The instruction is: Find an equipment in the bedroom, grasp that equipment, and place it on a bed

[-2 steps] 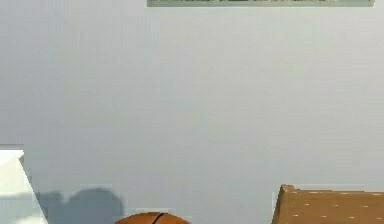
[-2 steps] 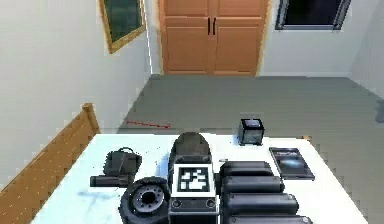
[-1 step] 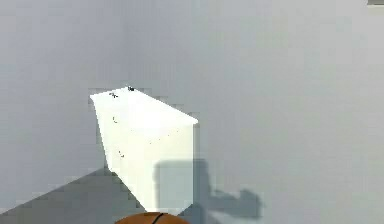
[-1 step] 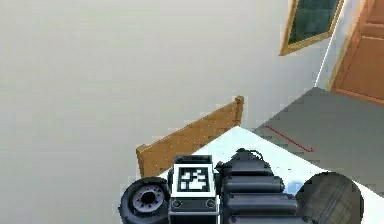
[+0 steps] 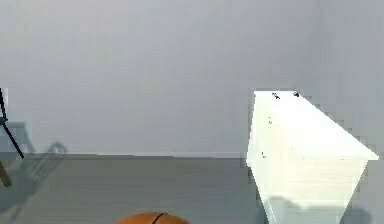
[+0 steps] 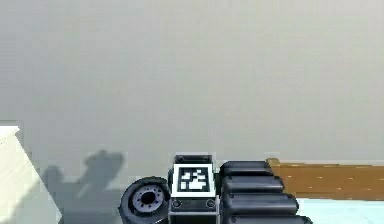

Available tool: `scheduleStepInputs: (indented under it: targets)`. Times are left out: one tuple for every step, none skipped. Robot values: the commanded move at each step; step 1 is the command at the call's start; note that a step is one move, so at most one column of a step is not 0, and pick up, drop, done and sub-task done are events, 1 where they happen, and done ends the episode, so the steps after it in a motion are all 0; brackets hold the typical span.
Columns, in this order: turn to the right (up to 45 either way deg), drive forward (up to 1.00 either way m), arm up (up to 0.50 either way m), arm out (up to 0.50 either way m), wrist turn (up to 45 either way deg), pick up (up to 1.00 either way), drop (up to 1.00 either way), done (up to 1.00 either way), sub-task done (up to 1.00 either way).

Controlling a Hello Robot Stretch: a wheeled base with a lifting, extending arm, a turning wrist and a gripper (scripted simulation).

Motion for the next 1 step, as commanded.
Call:
scheduleStepInputs:
  targets:
    - [45.0,0.00,0.00,0.00,0.0,0.00,0.00,0.00,0.00]
